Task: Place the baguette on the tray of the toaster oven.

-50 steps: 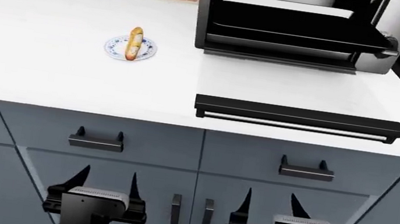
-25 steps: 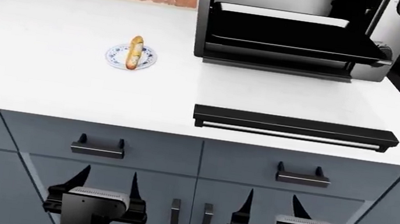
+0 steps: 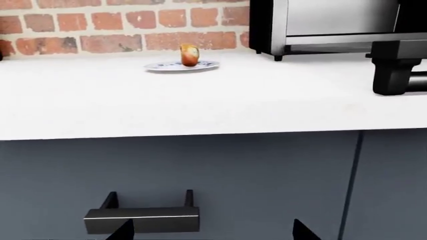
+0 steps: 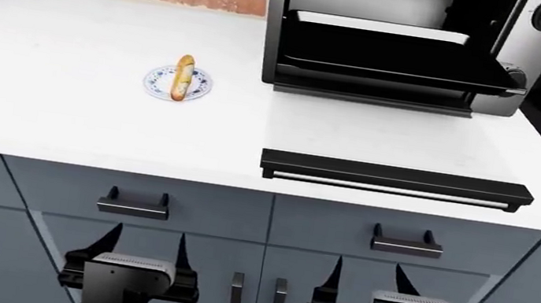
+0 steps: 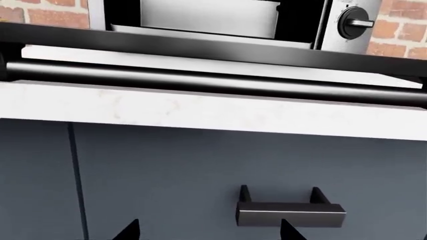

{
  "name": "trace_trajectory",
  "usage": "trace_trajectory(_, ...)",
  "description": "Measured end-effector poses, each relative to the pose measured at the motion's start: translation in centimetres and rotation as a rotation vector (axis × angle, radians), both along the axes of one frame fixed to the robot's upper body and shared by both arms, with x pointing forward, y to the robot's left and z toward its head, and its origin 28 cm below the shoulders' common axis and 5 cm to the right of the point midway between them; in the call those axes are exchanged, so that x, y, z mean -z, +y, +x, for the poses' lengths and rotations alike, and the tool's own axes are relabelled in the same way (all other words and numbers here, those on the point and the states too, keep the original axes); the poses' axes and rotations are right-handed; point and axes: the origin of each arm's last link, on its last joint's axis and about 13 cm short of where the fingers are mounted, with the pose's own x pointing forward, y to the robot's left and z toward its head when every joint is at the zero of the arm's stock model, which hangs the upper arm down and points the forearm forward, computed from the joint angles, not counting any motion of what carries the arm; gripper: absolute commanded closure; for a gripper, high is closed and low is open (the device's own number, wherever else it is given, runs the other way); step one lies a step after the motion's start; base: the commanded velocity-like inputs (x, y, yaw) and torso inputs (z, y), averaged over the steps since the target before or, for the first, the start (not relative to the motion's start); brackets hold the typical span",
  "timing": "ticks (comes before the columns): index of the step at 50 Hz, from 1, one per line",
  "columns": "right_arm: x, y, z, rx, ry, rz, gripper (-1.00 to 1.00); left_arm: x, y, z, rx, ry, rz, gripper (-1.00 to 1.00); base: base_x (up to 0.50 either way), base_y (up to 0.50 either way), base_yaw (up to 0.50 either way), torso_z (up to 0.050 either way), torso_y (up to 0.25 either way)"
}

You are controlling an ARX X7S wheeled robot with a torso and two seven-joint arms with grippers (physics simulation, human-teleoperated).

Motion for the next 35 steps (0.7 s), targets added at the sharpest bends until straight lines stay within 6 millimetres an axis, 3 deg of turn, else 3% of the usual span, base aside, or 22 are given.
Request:
trace_trajectory(32, 0.0, 0.0, 0.0, 0.003, -0.002, -0.026, -1.0, 0.0, 0.0, 0.0, -0.045, 0.011, -0.009, -1.0, 0.0, 0.0, 0.0, 0.0, 0.0)
trace_trajectory(35, 0.0, -1.1, -1.6, 0.03, 0.043, -0.032, -1.0, 0.0, 0.0, 0.0, -0.043, 0.009, -0.01, -1.0, 0.0, 0.0, 0.0, 0.0, 0.0)
